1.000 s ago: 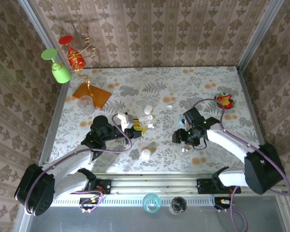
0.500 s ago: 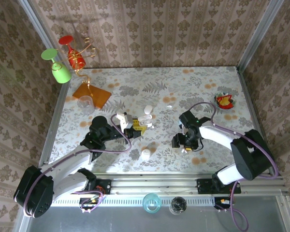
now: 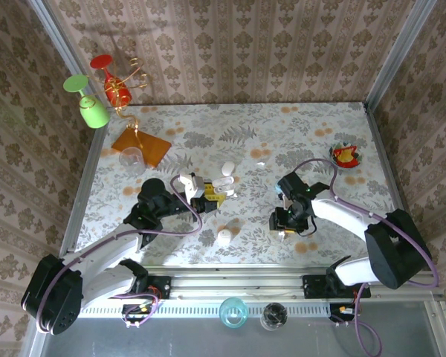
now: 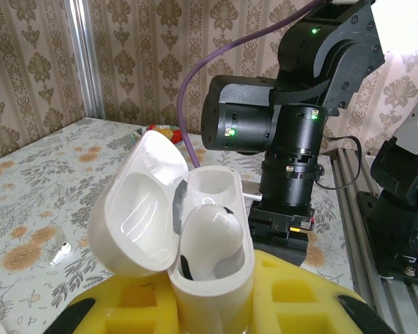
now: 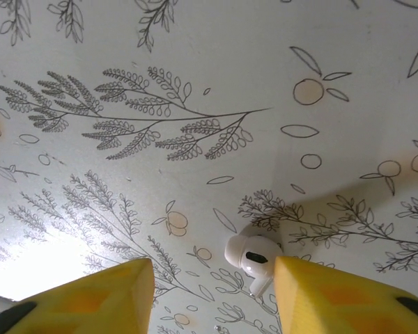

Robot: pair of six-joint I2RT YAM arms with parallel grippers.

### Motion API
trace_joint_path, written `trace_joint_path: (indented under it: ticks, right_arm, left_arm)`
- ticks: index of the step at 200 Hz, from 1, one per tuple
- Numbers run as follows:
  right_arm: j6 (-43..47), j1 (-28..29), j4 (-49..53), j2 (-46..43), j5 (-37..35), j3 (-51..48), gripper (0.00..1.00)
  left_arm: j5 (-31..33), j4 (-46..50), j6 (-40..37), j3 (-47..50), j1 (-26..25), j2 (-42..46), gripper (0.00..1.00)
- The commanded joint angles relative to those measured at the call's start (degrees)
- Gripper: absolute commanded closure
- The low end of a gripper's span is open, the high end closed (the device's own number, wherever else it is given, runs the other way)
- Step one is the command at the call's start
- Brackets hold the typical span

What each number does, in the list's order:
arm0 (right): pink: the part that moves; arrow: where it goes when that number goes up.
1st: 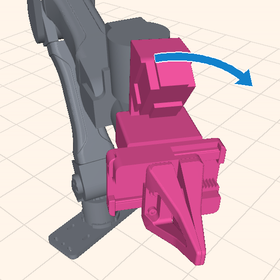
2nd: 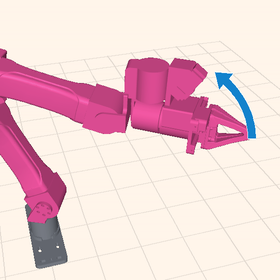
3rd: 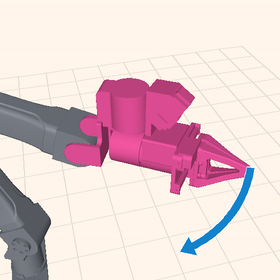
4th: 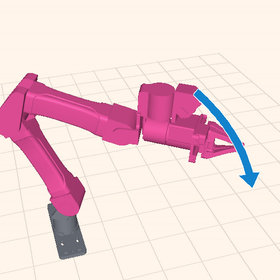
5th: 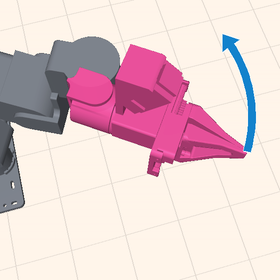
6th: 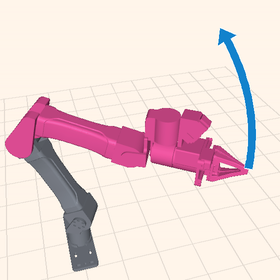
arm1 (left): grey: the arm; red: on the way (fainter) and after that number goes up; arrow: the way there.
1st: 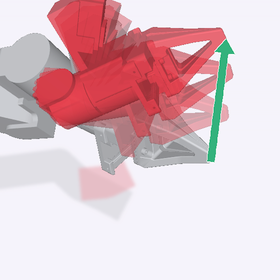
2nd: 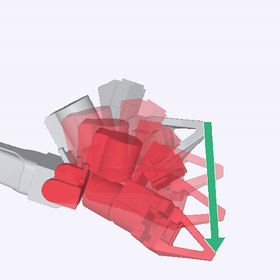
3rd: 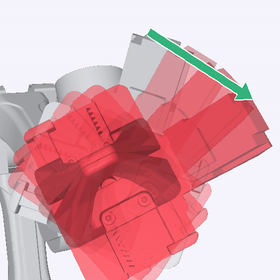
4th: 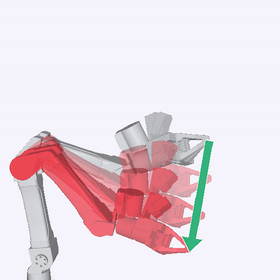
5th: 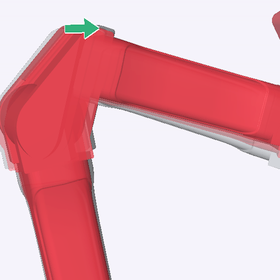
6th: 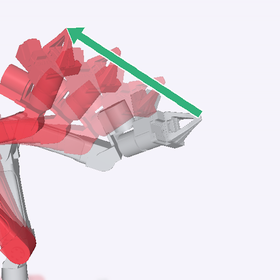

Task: Insert the wireless bluetooth earbuds into the charging case

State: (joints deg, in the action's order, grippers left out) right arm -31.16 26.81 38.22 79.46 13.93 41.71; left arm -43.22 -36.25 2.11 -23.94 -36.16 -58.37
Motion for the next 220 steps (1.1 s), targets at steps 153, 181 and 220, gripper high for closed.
trace_joint_path:
  ticks: [153,181,220]
  right_arm:
    - [-0.08,-2.90,-2.06,3.84,1.61,-3.87,0.73]
    - [-0.96,-2.89,-2.80,2.76,1.08,-4.66,0.77]
    - [-1.89,-2.86,-4.49,-2.05,-0.23,-5.23,0.78]
  left_arm:
    - [-0.57,-2.14,-0.33,0.48,0.26,-0.60,0.90]
    - [-0.83,-2.42,-0.29,0.39,0.28,-0.94,0.90]
    - [-0.80,-2.35,-0.46,0.13,0.22,-0.96,0.90]
